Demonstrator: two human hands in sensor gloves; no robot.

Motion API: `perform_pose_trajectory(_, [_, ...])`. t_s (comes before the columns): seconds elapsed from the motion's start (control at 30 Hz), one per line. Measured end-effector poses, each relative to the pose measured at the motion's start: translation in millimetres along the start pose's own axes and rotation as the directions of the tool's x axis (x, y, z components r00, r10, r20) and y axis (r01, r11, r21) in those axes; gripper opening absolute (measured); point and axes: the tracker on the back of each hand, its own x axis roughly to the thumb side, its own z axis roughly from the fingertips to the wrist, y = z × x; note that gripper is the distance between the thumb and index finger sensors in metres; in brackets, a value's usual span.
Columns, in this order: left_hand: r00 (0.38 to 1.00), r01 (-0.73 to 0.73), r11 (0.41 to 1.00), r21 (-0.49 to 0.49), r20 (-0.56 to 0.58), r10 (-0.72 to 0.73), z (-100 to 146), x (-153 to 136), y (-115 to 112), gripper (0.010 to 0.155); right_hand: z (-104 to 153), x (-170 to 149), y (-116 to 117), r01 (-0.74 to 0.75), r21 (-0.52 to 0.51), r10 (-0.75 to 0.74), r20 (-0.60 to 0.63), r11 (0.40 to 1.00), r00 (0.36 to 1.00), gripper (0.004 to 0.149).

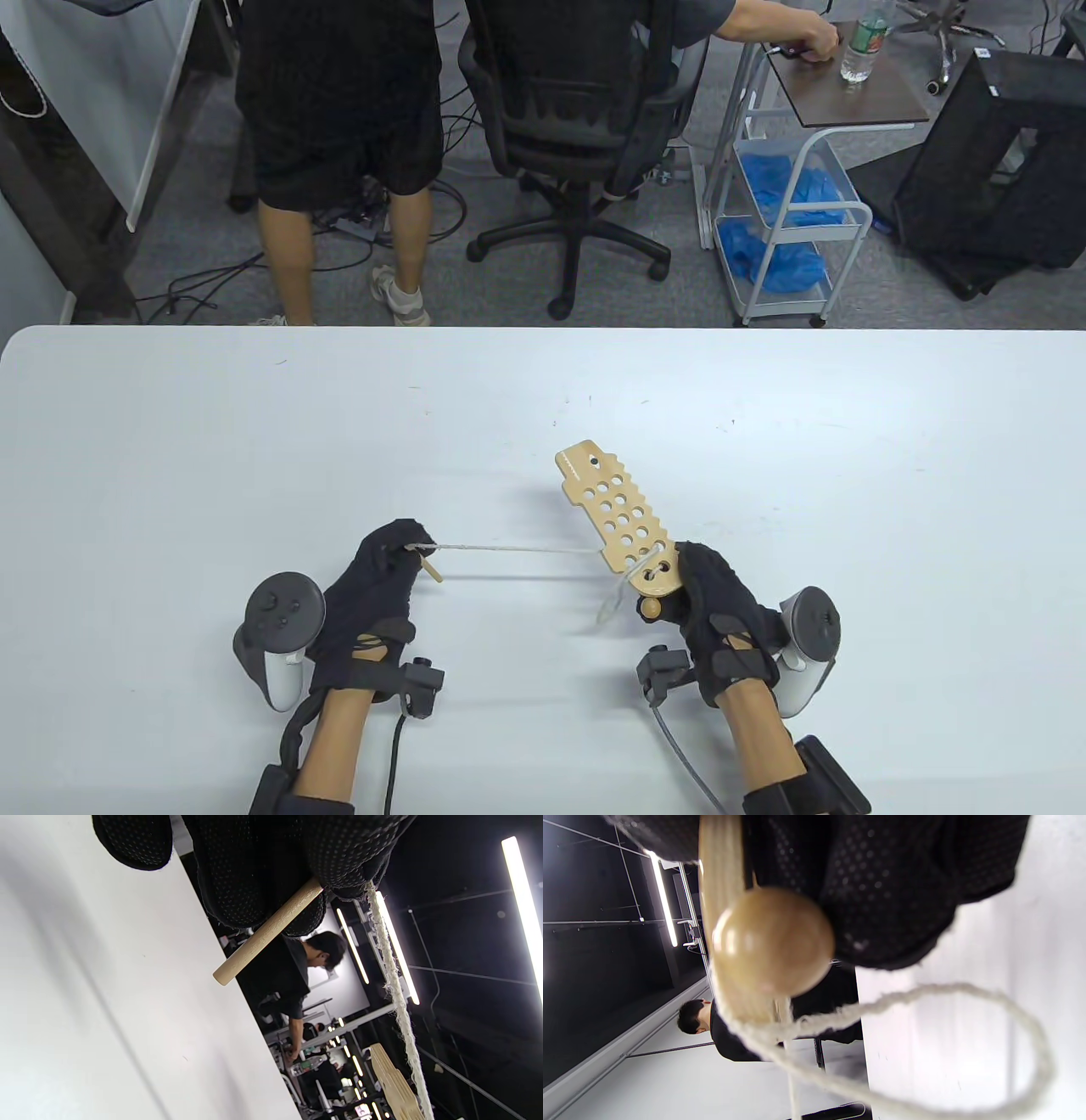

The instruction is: Remove rope from all holes on crocodile lacing toy

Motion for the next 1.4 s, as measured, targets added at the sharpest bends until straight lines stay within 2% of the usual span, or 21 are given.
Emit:
perform_pose_trajectory(0.4, [0.998, -0.035, 0.996, 0.081, -0.055, 0.04, -1, -12, 16, 0.047, -4, -2, -12, 0.047, -0.041, -0.048, -0.018, 0.998, 0.999, 0.05])
perform_pose_trajectory(0.8, [0.992, -0.07, 0.989, 0.129, -0.096, 0.082, -1, -18, 26, 0.045, -6, -8, -24, 0.279, -0.108, -0.286, -0.056, 0.954, 0.956, 0.053])
perform_pose_trajectory(1.0, [0.986, -0.092, 0.982, 0.164, -0.12, 0.113, 1, -21, 31, 0.045, -9, -7, -30, 0.342, -0.081, -0.345, -0.026, 0.936, 0.938, 0.055])
perform_pose_trajectory(1.4, [0.93, -0.283, 0.929, 0.237, -0.17, 0.327, 4, -40, 46, 0.047, -10, -10, -39, 0.438, -0.117, -0.441, -0.004, 0.891, 0.897, 0.057])
